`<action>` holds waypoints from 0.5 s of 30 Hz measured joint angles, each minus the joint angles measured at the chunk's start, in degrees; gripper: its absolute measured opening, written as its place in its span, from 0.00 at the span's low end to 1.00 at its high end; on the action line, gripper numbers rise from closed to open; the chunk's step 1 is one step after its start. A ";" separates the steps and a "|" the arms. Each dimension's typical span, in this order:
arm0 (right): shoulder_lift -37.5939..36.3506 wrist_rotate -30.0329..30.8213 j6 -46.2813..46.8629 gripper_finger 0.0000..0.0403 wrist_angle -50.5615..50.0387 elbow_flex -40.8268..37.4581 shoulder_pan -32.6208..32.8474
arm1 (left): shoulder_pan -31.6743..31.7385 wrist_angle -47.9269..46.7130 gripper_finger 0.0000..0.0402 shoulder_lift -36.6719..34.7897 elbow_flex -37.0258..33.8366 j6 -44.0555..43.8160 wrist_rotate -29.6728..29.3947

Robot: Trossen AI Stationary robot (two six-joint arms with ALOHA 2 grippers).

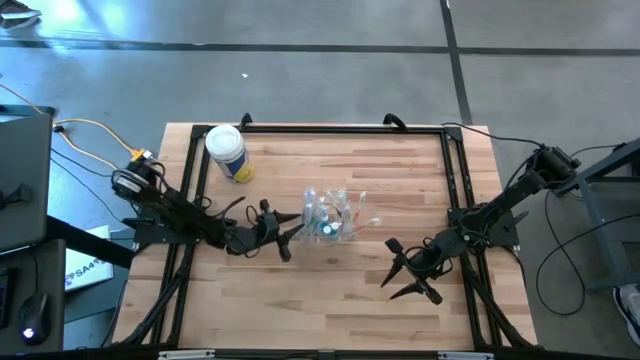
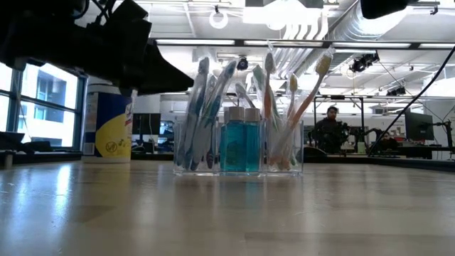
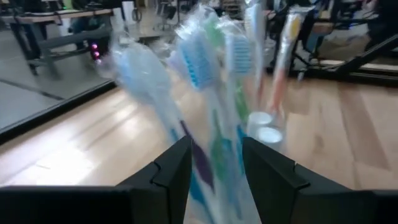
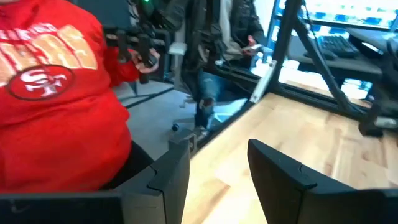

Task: Pick & Place toothbrushing station
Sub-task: Put the blue toothbrush into the transparent organizer, then return to Home Position

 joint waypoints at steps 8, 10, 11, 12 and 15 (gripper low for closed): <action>-5.16 5.15 1.52 0.36 -9.02 0.00 0.00 | -0.09 -14.98 0.35 -12.03 0.00 -0.21 -1.65; -8.66 5.79 2.24 0.32 -12.89 0.00 0.03 | -0.09 -18.69 0.35 -15.85 0.00 -0.15 -1.65; -10.65 5.92 2.59 0.29 -14.69 0.00 0.04 | -0.09 -21.15 0.35 -18.03 0.00 -0.13 -1.65; -12.57 5.93 2.75 0.25 -16.69 0.00 0.04 | -0.09 -23.39 0.33 -20.08 0.00 -0.11 -1.67; -18.62 5.93 2.72 0.14 -22.43 0.00 0.04 | -0.09 -31.43 0.27 -26.08 0.00 -0.20 -1.62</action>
